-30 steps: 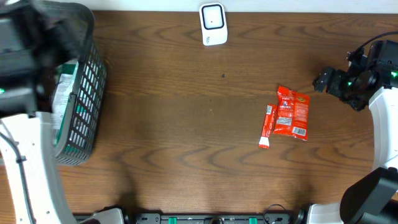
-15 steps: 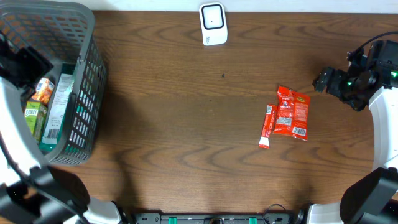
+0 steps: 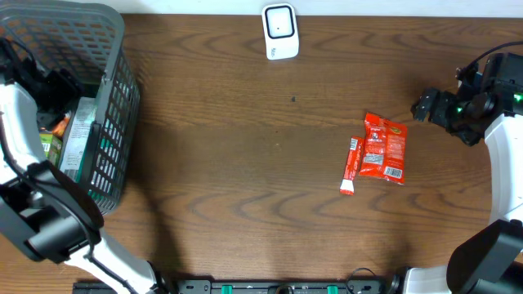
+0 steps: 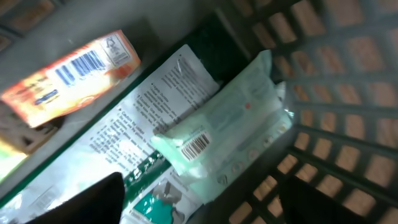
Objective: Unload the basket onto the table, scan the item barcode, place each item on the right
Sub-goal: 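Move the left gripper back over the basket, then grasp the pale green wipes pack in the basket with the left gripper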
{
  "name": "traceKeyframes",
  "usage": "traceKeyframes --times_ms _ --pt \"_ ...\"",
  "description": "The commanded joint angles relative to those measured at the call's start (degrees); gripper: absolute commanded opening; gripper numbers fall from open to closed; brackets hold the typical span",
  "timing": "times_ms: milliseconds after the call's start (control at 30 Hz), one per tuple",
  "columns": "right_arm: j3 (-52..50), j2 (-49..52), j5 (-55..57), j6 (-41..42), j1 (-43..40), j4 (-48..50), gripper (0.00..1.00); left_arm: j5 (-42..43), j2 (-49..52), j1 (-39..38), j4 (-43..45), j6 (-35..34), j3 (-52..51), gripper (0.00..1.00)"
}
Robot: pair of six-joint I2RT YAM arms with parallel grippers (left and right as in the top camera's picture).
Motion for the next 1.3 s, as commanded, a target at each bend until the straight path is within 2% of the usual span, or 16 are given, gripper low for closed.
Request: traceKeyframes --times_ms 0,267,433,1000,1067,1200,1267 --pt "0.57 0.22 -0.28 -0.55 -0.35 -0.09 0.99 0.87 3.3 0.15 0.0 -0.15 -0.11 0.83" --pt "0.57 0.22 -0.28 -0.55 -0.35 -0.09 0.99 1.33 7.56 0.09 0.74 -0.02 -0.5 0.84" --pt "0.57 0.22 -0.28 -0.55 -0.35 -0.07 0.99 6.88 8.7 0.09 3.17 2.01 -1.36 0.84" --pt "0.57 0.22 -0.28 -0.57 -0.35 -0.09 0.99 6.88 8.9 -1.16 12.28 1.99 -9.07 0.84" --pt "0.57 0.22 -0.28 -0.55 -0.35 -0.09 0.99 7.96 8.81 -1.44 12.63 1.99 -9.07 0.79" --pt "0.57 0.22 -0.28 -0.55 -0.35 -0.09 0.99 17.4 8.48 -1.38 14.67 1.97 -9.05 0.61" --pt "0.57 0.22 -0.28 -0.55 -0.35 -0.09 0.99 21.38 8.22 -1.36 15.69 1.97 -9.05 0.57"
